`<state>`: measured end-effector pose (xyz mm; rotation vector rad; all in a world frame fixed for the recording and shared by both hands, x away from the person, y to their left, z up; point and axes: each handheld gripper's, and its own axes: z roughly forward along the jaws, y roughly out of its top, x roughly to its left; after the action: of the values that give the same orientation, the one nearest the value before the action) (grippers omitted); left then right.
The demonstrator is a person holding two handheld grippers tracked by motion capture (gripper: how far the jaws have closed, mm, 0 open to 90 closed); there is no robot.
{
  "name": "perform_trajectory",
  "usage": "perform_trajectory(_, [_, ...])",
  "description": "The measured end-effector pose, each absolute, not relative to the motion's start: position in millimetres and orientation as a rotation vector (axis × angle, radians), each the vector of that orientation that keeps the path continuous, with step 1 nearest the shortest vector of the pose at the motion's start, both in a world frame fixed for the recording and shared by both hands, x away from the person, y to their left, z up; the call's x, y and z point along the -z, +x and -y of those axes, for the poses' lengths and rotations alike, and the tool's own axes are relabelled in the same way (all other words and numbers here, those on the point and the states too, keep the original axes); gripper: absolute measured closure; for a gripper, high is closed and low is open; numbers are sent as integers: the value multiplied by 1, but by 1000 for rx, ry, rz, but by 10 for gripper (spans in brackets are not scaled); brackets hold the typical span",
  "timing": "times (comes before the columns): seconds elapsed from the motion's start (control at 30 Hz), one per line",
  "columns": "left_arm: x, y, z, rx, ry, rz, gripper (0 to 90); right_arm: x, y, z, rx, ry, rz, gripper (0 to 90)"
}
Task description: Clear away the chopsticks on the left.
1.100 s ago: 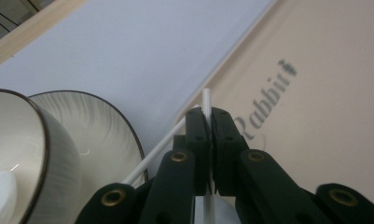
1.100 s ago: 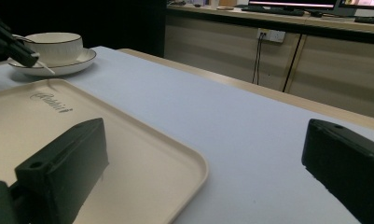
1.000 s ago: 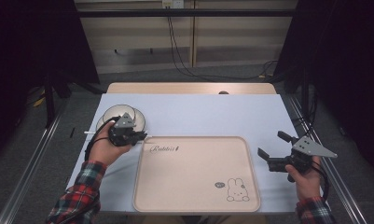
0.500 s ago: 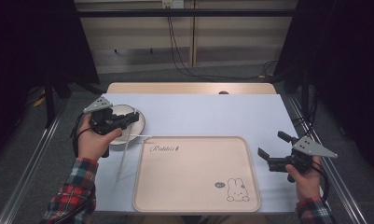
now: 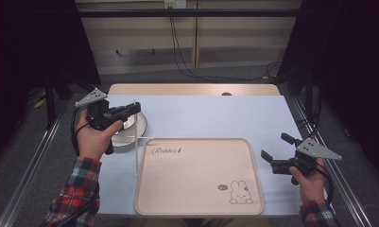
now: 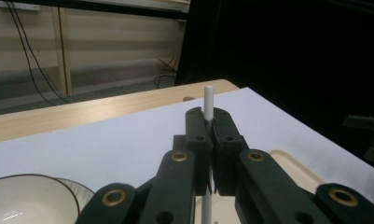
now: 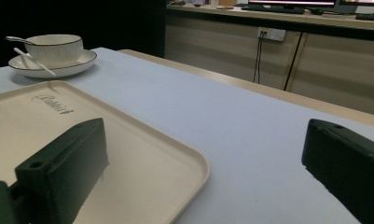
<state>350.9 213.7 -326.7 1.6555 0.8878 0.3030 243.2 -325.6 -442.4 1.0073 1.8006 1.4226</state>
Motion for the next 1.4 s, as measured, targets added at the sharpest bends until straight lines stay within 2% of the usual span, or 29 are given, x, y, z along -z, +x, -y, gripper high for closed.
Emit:
perform_trajectory(0.23, [326, 348, -208, -280, 1635, -884, 876, 443, 243, 325, -1417, 1010, -1802, 0])
perform_trajectory(0.6, [337, 347, -194, -169, 1617, -964, 876, 443, 243, 325, -1417, 1016, -1801, 0])
perform_trajectory(1.4, [373, 342, -178, -116, 1672, -1091, 873, 443, 243, 325, -1414, 1006, -1811, 1])
